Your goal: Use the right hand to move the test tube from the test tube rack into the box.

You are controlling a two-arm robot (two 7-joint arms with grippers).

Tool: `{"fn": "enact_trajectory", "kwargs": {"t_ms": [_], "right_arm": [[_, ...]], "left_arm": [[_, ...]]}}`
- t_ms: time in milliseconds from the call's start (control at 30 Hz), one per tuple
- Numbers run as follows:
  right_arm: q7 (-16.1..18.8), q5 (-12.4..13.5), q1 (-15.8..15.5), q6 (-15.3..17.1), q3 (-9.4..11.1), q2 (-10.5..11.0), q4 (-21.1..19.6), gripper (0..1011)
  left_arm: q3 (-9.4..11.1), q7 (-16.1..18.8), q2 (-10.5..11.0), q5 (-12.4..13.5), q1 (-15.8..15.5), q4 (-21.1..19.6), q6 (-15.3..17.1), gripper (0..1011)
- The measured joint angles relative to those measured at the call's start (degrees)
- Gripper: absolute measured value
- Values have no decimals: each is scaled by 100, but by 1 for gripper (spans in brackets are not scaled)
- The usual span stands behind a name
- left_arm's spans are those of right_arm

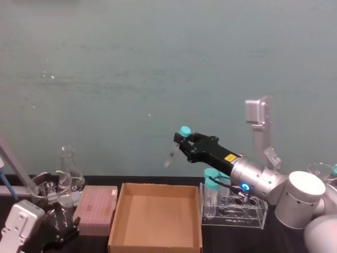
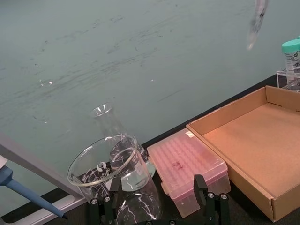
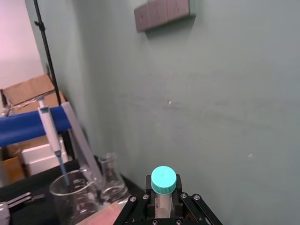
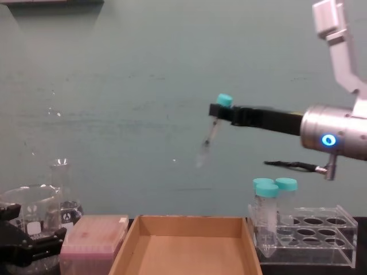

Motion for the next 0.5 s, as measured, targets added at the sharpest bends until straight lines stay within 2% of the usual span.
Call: {"fn": "enact_trajectory", "kwargs": {"t_ms": [167,500], "right_arm": [[-23,25,47,266,-149,-50,42,199],[-183,-17,-44,667,-442,98,-220,198]], "left_arm": [[0,0,0,0,0,0,0,1000],[0,0,0,0,0,0,0,1000]]}}
